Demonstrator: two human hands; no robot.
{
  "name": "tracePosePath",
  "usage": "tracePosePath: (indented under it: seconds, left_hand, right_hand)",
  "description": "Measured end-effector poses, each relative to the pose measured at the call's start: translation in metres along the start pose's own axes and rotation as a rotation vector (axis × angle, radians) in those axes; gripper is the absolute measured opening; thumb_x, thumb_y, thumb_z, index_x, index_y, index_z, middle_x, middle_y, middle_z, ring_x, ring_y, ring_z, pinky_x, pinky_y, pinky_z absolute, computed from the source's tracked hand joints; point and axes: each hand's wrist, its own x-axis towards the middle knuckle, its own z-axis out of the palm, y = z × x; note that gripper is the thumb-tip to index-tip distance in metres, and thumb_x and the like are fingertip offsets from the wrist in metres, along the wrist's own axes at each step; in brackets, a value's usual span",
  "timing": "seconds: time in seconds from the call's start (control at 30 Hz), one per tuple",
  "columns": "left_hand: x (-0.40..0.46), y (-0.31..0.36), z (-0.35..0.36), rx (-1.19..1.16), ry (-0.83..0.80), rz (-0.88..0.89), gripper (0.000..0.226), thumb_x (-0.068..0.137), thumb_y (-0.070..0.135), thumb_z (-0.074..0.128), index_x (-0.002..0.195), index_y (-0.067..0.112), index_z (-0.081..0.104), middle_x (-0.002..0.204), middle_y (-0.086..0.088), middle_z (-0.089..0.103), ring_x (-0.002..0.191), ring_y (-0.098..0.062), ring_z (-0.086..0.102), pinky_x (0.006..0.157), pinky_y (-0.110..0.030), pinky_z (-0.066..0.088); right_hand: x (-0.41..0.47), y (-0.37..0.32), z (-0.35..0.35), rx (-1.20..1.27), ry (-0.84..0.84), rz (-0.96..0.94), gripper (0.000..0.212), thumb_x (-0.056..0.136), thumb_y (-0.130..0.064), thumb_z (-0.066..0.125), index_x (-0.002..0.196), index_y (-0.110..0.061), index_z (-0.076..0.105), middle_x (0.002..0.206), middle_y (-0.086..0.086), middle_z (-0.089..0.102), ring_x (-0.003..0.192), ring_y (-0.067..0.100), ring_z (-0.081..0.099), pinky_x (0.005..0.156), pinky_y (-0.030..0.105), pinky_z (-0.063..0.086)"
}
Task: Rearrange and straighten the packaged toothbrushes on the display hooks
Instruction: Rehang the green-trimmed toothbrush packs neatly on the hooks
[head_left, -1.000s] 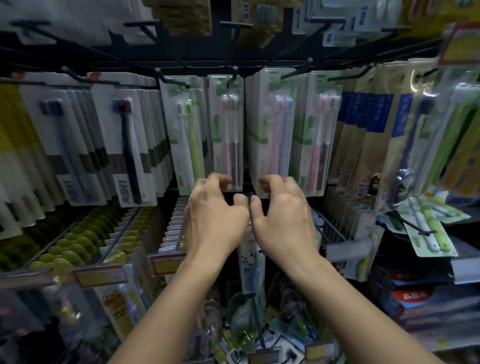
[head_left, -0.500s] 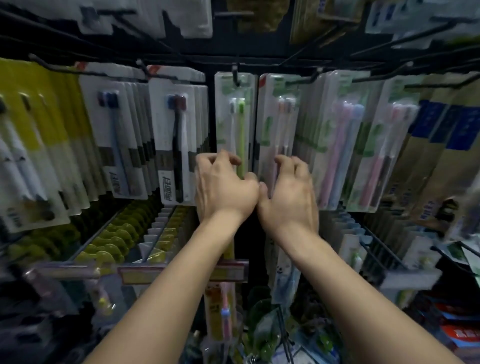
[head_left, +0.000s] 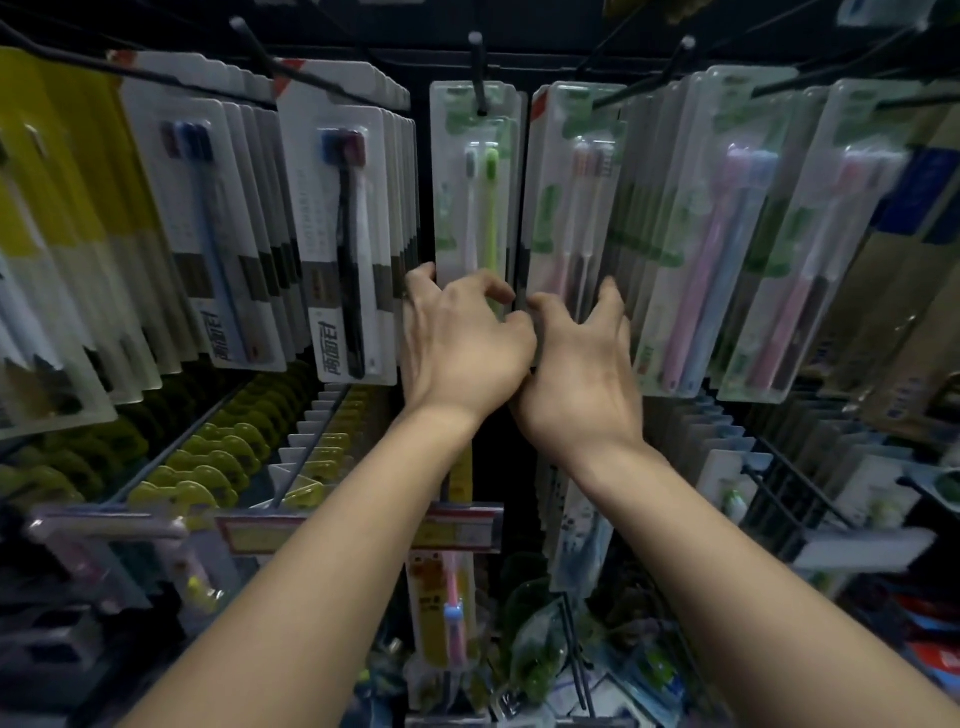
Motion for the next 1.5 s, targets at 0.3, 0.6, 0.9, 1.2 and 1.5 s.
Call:
tracePosePath:
  seconds: [0.3,0.6,0.9,1.2,1.5]
  left_hand:
    - [-0.005,-0.001,-0.001,0.050,0.005,0.047,0.025,0.091,0.038,0.067,0.115,0.032,0.069,0.137,-0.002,0.032,0.128,-0.033,0.048,0.103,-0.038,0.044]
    - [-0.011,0.002,-0.004,0.072,0.000,0.041,0.013,0.092,0.035,0.065,0.102,0.026,0.063,0.126,0.000,0.032,0.096,-0.033,0.062,0.086,-0.041,0.054]
    - [-0.023,0.008,-0.012,-0.017,0.098,0.006,0.021,0.090,0.031,0.065,0.102,0.026,0.049,0.097,0.006,0.053,0.090,-0.026,0.057,0.079,-0.041,0.051]
    - [-0.038,0.004,-0.015,-0.047,0.118,0.002,0.036,0.090,0.041,0.070,0.104,0.023,0.042,0.097,0.003,0.050,0.088,-0.024,0.054,0.074,-0.037,0.041]
    - [-0.048,-0.002,-0.020,-0.023,0.170,0.056,0.037,0.092,0.039,0.070,0.106,0.024,0.039,0.094,0.008,0.044,0.084,-0.022,0.052,0.074,-0.038,0.045]
  right_hand:
    - [-0.003,-0.002,0.003,-0.005,0.051,-0.044,0.052,0.096,-0.028,0.066,0.143,-0.029,0.044,0.153,0.015,0.021,0.141,0.038,0.029,0.085,0.043,0.052]
    - [-0.012,-0.004,0.000,0.042,0.099,-0.047,0.041,0.097,-0.031,0.064,0.132,-0.023,0.046,0.138,0.009,0.021,0.089,0.030,0.052,0.065,0.037,0.044]
    - [-0.020,-0.008,-0.006,0.084,0.204,0.005,0.033,0.100,-0.040,0.058,0.126,-0.025,0.043,0.132,0.009,0.029,0.085,0.036,0.057,0.056,0.039,0.046]
    - [-0.030,0.004,-0.023,0.318,0.262,0.045,0.059,0.093,-0.027,0.073,0.140,-0.015,0.040,0.133,0.009,0.053,0.112,0.027,0.060,0.088,0.031,0.045]
    - [-0.029,0.007,-0.034,0.230,0.226,0.110,0.053,0.093,-0.030,0.072,0.134,-0.017,0.040,0.119,0.010,0.062,0.100,0.033,0.066,0.078,0.039,0.053]
